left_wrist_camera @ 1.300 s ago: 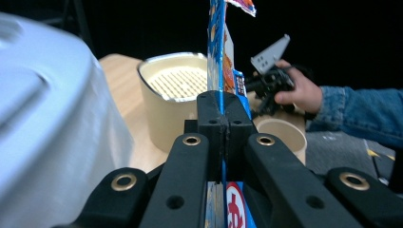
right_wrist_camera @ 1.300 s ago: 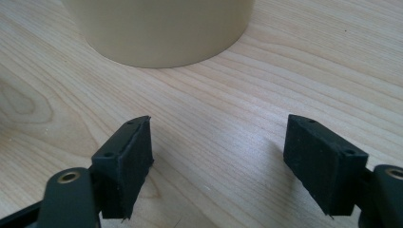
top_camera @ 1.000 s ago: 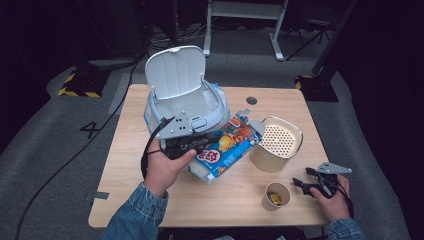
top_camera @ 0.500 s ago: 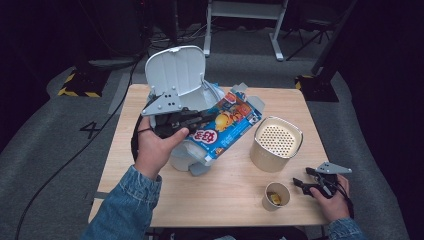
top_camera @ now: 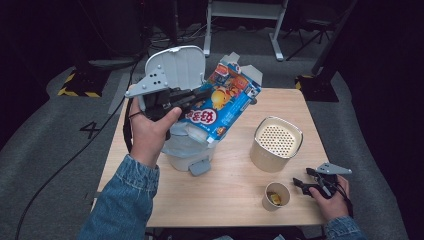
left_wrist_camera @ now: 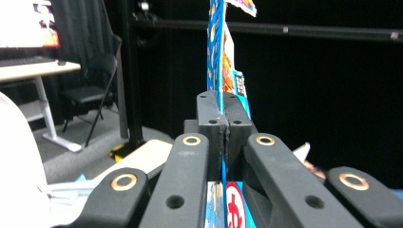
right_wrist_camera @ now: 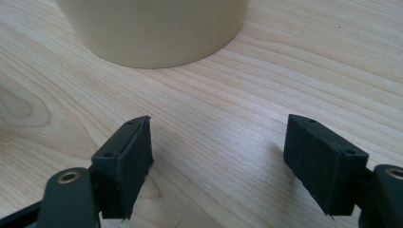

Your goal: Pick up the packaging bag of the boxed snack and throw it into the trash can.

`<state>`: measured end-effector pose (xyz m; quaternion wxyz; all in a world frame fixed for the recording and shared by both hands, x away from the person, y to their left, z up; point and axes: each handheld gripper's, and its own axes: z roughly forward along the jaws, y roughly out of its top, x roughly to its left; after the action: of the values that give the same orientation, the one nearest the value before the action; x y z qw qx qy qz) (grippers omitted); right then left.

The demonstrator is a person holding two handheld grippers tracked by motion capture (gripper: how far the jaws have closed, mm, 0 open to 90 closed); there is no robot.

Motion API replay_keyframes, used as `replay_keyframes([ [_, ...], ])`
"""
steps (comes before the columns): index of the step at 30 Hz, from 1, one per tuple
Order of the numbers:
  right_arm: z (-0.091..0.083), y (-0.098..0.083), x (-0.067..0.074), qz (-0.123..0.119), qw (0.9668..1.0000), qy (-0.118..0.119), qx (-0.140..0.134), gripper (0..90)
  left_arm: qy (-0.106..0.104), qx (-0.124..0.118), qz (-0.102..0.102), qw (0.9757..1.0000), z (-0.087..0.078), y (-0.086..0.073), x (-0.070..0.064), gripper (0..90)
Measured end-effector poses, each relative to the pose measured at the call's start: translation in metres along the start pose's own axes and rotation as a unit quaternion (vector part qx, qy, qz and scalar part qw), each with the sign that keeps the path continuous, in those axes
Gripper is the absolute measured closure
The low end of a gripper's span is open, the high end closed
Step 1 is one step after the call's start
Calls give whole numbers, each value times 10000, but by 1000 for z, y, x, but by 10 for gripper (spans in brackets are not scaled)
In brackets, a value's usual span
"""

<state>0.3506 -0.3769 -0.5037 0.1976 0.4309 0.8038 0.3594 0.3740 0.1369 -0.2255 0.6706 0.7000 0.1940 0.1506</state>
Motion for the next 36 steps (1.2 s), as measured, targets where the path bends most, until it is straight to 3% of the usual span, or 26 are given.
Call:
replay_keyframes([
  [9, 0, 0, 0, 15, 10000, -14, -3, 250, 220, -335, -17, 9992, -1, 9, 3, 890],
  [23, -1, -1, 1, 36, 10000, -49, -4, 251, 518, -572, 47, 9970, -1, 30, 19, 890],
  [29, -1, -1, 1, 36, 10000, -51, -5, 251, 770, -667, 78, 9948, 1, 37, 27, 890],
  [36, -1, -1, 1, 33, 10000, -51, -7, 251, 1165, -654, 119, 9910, 4, 32, 41, 890],
])
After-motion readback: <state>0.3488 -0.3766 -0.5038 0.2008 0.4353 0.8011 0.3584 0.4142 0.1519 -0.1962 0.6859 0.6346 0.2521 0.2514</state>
